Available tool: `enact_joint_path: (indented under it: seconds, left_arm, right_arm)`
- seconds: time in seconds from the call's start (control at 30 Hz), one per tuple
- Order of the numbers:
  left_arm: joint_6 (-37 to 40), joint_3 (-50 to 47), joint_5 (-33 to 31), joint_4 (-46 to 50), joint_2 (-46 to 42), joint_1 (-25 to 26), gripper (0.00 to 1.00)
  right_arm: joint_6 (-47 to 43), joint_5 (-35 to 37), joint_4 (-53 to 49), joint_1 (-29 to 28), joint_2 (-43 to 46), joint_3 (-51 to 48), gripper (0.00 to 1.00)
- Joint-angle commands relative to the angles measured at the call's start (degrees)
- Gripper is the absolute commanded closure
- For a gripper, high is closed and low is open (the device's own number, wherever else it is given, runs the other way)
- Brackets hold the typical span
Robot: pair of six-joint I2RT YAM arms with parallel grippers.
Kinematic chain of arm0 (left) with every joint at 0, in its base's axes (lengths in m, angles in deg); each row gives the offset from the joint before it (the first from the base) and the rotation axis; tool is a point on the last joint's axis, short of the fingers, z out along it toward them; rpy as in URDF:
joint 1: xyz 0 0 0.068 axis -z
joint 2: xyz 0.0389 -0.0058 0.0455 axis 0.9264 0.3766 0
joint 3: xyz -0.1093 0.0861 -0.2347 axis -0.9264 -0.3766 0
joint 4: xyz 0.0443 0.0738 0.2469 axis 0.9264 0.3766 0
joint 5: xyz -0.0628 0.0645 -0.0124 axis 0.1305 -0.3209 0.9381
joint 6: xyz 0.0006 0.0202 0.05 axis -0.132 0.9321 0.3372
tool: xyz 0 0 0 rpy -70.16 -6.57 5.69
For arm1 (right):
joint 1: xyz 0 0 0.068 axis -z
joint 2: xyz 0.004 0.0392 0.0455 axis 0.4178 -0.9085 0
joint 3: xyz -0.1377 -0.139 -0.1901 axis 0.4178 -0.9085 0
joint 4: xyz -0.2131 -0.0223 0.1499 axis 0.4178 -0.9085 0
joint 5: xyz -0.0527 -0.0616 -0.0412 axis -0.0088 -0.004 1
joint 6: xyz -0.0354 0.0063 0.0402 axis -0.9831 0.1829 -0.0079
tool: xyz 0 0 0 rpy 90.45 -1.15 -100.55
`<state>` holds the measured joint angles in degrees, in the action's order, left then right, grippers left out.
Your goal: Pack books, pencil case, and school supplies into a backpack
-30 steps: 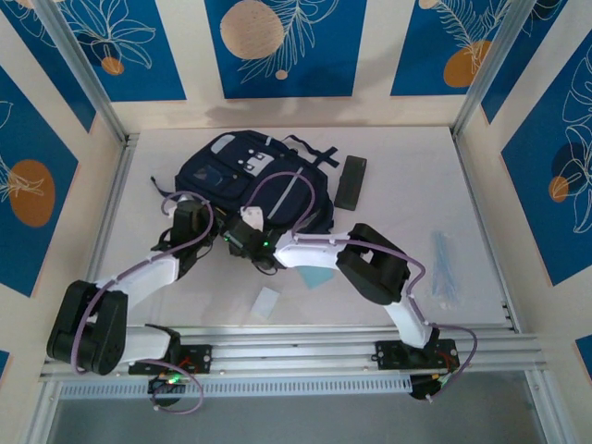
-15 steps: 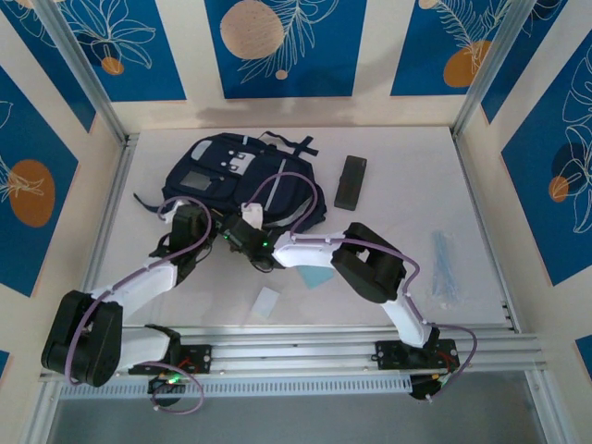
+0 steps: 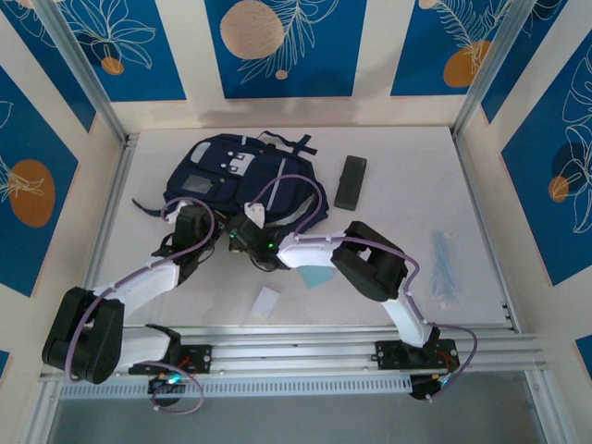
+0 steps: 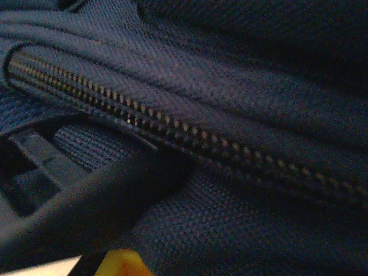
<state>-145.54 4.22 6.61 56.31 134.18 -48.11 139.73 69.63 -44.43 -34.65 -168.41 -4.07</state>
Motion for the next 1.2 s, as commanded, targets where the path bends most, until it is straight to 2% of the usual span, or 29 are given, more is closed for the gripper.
enact_joint_path:
  seconds: [0.0,0.2,0.4,0.6,1.03,1.17]
  left_arm:
    - [3.13,2.99,0.67,-1.52,0.34,1.33,1.0]
    - [5.64,4.38,-0.16,-1.78,2.32,-0.1,1.0]
    - [7.78,5.67,-0.15,-1.29,4.06,-1.77,1.0]
    - [9.11,6.05,-0.16,-0.06,3.81,-2.45,1.0]
    - [12.92,7.15,-1.12,3.75,3.17,-3.44,1.0]
    - [15.16,8.14,-0.34,4.3,4.07,-4.61,1.0]
  right_arm:
    - [-4.26,-3.85,-0.8,1.48,3.78,-0.37,1.0]
    - [-12.08,-12.36,-11.86,1.77,6.41,-1.04,1.0]
    - [-14.64,-20.83,-20.46,3.41,10.74,-4.5,1.0]
    - [-17.61,-23.64,-28.03,5.79,14.5,-7.63,1.0]
    - [-21.73,-34.21,-40.03,17.5,24.38,-11.91,1.0]
    - [-25.12,-34.7,-42.15,21.74,25.39,-12.05,1.0]
